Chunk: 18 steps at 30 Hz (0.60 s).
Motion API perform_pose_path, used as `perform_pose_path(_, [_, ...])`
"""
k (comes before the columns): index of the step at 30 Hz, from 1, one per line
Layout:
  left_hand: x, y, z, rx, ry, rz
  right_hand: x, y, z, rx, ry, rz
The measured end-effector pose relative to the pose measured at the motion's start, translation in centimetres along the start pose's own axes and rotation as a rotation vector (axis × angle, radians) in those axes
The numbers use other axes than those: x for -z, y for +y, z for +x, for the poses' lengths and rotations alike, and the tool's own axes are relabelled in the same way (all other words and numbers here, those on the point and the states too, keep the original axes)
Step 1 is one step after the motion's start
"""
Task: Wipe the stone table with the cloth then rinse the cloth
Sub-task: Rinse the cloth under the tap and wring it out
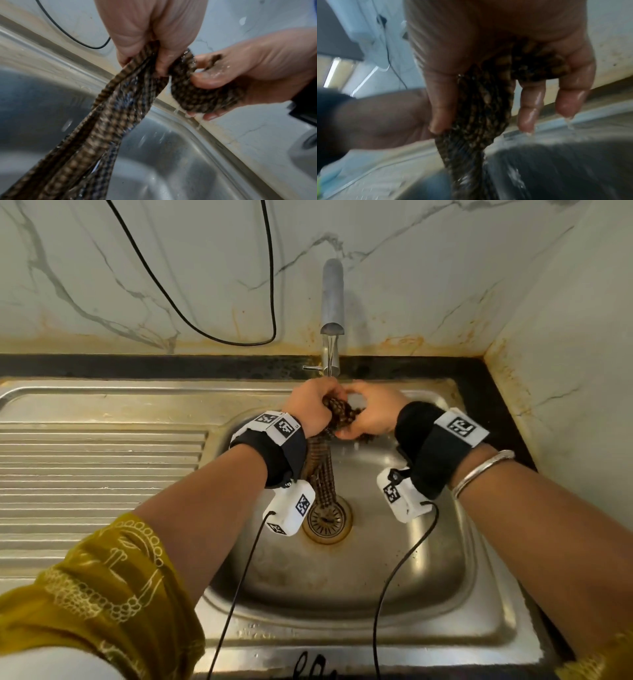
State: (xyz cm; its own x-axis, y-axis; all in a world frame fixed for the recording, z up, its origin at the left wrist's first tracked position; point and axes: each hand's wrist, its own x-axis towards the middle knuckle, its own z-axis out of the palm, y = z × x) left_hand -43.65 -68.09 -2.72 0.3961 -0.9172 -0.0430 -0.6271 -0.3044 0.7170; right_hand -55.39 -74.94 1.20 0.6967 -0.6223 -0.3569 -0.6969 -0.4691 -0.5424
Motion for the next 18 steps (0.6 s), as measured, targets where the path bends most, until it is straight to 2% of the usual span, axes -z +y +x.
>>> perform_pose_path(2, [-0.4,0.1,0.0,-0.011,0.020,0.017,-1.2,0.1,0.4,0.008,0.059,-0.050])
perform_pose_path(6, [-0.4,0.1,-0.6,0.039,0.102,0.003,-1.5,0.2,1.0,-0.055,0.155,0.066])
perform_pose_path(8, [-0.5,0.1,-0.9,0.028,0.057,0.057,-1.3,0.1,1.0,-0.046,0.147,0.121])
perform_pose_path(10, [-0.7,0.2,-1.1,0.041,0.012,0.106,-1.4,-0.1,0.9,0.021,0.117,0.081])
perform_pose_path(13, [-0.7,0.2,-0.8,0.164,-0.050,-0.059,-1.9,-0.5,0.6,0.130,0.077,-0.080])
perform_pose_path(15, [-0.4,0.6,-0.8,0.228,-0.087,-0.229,-2.0,-0.6,0.6,0.150,0.102,-0.075])
perform_pose_path(18, [-0.5,0.6,-0.8,0.244,-0.094,-0.428,-1.4,-0.9,0.6,0.149,0.179,-0.059])
